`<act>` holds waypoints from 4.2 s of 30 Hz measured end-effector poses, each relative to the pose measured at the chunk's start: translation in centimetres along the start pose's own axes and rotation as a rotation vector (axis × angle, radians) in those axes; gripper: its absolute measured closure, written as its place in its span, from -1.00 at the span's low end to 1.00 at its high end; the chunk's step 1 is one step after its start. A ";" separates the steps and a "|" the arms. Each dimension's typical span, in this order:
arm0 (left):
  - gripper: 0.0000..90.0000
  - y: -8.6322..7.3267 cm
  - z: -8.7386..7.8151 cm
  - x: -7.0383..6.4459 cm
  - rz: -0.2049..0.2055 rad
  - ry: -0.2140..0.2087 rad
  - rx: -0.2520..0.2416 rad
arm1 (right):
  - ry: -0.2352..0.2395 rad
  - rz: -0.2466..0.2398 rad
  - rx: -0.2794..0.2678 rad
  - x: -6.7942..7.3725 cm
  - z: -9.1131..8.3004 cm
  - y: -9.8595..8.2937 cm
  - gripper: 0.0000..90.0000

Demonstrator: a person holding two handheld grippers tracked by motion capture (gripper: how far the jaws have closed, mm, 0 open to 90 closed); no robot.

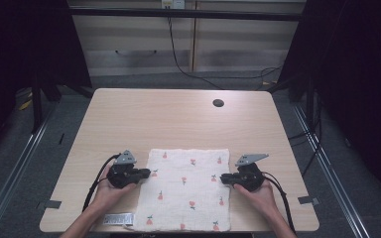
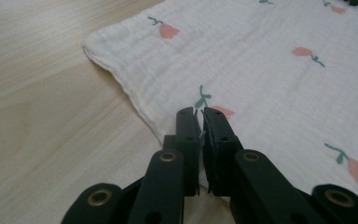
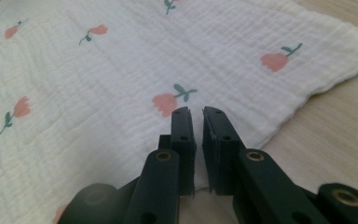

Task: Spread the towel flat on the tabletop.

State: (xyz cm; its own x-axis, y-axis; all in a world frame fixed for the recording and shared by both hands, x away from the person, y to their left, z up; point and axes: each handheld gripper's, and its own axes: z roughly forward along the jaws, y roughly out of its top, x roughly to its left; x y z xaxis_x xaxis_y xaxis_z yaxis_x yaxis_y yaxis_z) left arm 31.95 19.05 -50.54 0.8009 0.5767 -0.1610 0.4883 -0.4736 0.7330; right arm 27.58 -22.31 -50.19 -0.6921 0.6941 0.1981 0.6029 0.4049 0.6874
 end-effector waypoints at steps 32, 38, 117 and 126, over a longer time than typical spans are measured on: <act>0.84 0.2 0.3 0.2 0.010 -0.001 -0.006 | -0.158 0.103 -0.085 -8.0 1.8 4.0 0.50; 0.83 0.2 0.3 0.3 0.010 -0.004 -0.005 | -0.150 0.118 -0.080 -8.5 2.2 3.8 0.52; 0.97 5.1 3.4 5.4 -0.080 0.033 -0.057 | -0.070 0.094 -0.176 -6.2 0.7 4.8 0.97; 0.97 5.8 0.9 5.4 -0.080 0.015 -0.134 | -0.064 0.093 -0.232 -6.0 -0.4 5.3 0.98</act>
State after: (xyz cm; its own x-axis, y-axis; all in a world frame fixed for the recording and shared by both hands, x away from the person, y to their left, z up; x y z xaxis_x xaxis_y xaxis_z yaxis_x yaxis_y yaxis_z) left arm 39.46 18.81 -47.76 0.7557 0.6191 -0.2134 0.4991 -0.3336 0.7997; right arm 34.75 -24.64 -47.47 -0.6068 0.7613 0.2285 0.5505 0.1952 0.8117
